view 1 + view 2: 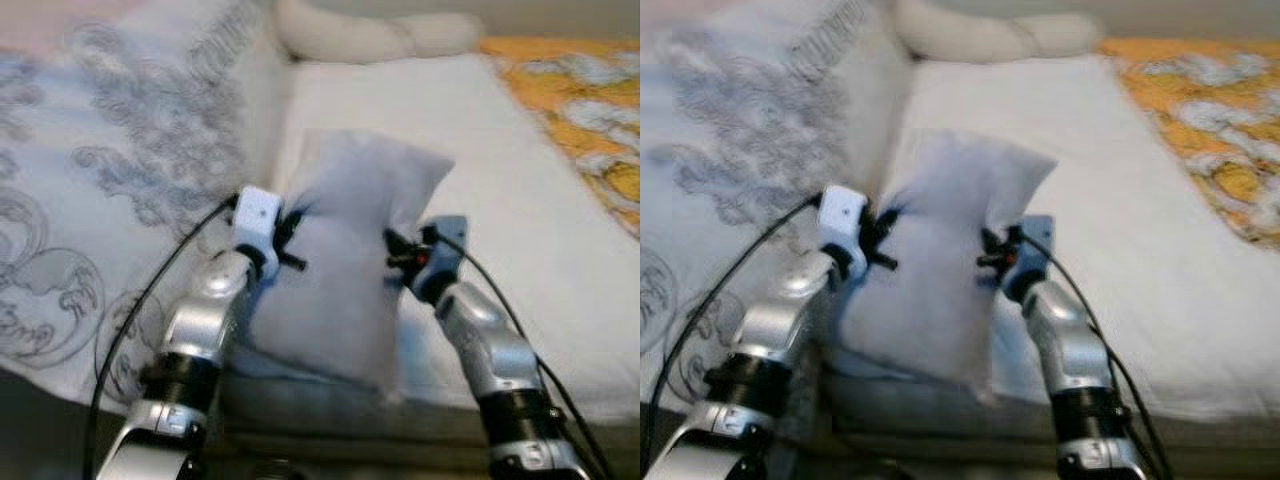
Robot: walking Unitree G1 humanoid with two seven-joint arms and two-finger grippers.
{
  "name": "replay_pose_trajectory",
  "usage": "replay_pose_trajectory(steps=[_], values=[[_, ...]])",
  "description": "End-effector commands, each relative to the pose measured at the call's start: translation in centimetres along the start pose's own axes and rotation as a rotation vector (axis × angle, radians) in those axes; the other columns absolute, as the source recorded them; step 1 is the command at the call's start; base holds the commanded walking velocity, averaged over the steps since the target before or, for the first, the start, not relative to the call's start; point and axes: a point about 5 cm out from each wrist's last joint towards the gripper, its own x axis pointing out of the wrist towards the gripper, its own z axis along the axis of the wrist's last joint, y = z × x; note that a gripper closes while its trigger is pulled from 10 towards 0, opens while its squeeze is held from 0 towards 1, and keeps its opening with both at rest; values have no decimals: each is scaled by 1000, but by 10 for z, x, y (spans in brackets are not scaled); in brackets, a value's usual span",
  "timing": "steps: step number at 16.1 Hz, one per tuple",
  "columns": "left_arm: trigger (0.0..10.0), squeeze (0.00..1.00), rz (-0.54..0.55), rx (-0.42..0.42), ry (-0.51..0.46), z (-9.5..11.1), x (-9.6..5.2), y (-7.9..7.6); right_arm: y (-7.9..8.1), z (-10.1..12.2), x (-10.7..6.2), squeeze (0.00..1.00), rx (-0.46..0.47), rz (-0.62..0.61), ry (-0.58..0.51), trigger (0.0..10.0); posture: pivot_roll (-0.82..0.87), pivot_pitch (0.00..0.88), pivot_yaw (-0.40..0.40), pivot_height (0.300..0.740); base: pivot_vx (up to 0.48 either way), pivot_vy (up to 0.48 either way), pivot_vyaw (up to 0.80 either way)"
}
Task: Clean up the room
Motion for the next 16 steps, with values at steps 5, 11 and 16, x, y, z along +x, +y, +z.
replay_pose_trajectory(steps=[5, 11, 16], values=[[10000, 0, 39, 25, -57, 13, -1, 11, 1, 3, 1, 0, 77, -1, -32, 10000, 78, 0, 54, 740, 231, 0, 0], [10000, 0, 0, 130, -58, 17, 9, 11, -21, 3, -3, 1000, 75, -144, -63, 10000, 66, 0, 63, 740, 0, 0, 0], [10000, 0, -17, 250, -73, 32, 30, 12, -34, -1, -9, 1000, 48, -207, -68, 10000, 39, 0, 80, 740, 0, 0, 0]])
